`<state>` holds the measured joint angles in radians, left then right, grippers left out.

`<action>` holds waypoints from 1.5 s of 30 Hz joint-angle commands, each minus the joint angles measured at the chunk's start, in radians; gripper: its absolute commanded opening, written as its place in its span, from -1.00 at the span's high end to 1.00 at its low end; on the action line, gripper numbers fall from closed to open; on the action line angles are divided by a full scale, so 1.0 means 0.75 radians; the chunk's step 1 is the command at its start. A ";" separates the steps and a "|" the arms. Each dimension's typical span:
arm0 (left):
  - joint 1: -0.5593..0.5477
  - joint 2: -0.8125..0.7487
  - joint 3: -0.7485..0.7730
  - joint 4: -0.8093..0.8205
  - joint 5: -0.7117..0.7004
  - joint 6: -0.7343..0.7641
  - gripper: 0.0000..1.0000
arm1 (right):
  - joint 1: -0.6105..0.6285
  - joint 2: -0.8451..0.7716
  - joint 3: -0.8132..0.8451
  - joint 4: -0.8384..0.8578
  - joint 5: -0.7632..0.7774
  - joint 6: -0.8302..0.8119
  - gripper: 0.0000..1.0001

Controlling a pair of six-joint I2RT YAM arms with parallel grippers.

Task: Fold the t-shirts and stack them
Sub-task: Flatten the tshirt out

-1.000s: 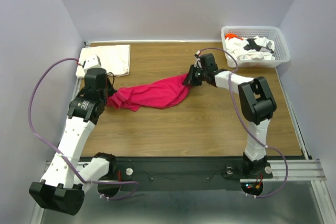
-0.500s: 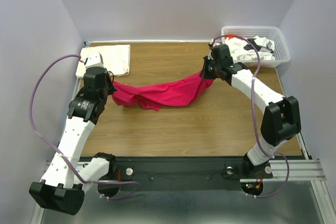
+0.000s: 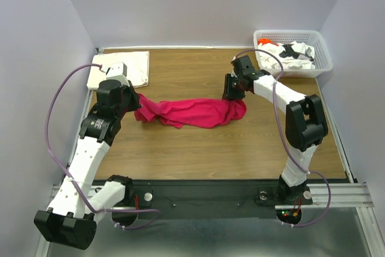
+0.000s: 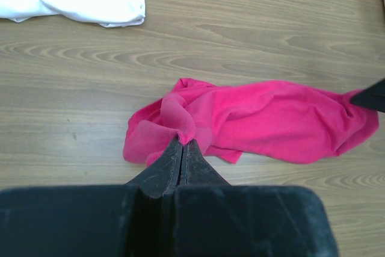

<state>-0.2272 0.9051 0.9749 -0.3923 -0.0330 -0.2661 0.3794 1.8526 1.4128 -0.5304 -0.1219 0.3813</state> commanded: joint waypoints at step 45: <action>0.006 0.094 0.015 0.030 -0.140 0.017 1.00 | -0.166 -0.482 -0.511 0.316 -0.240 0.056 0.20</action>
<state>-0.2272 0.9882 0.9543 -0.3897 -0.1173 -0.2630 0.2390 1.5795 0.9684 -0.3969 -0.1314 0.4255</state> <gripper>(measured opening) 0.033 0.390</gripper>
